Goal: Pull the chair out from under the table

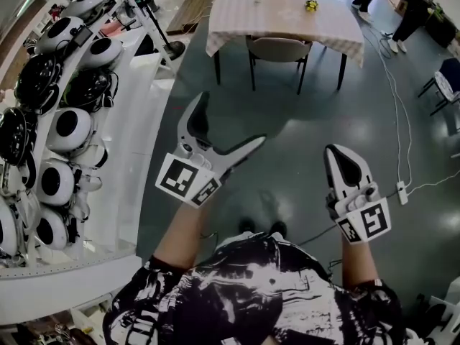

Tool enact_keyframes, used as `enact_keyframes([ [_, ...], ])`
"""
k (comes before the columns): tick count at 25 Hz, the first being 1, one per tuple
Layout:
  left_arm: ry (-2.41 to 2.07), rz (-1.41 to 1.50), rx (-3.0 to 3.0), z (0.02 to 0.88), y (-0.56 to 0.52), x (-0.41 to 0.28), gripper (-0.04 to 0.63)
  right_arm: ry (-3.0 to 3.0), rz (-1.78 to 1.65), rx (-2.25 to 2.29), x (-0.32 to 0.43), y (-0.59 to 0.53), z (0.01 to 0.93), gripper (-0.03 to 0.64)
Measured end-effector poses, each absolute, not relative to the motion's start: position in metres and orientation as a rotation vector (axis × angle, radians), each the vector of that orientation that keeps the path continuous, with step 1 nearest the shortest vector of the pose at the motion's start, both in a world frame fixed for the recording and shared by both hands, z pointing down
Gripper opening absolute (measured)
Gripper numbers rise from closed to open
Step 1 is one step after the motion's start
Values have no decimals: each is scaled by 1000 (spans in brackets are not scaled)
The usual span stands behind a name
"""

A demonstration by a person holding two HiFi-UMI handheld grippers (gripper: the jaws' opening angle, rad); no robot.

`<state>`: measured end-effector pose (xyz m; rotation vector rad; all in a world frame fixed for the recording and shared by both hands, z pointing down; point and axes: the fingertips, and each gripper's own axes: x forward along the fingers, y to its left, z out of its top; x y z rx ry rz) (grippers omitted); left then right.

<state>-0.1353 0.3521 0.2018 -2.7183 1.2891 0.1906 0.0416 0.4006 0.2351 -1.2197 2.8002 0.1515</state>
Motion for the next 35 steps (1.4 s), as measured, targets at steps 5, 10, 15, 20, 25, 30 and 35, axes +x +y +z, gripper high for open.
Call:
enact_keyframes([
  [5,1251,142,-2747,211,347,-121,571,2818,128,-1234,52,404,247,9],
  [10,1215,135,-2773,219,332,-91,571,2834,101,-1244,77,404,261,12],
  [15,1198,119,-2784,224,318,-56,571,2839,103,-1253,112,393,265,12],
  [20,1207,91,-2788,230,303,-32,571,2847,105,-1244,137,370,264,12],
  [25,1229,70,-2789,238,267,-46,571,2861,90,-1233,126,333,270,12],
  [30,1216,100,-2798,251,207,-76,571,2869,100,-1246,93,274,279,12],
  [35,1145,129,-2837,255,123,-111,571,2860,125,-1285,46,190,272,12],
])
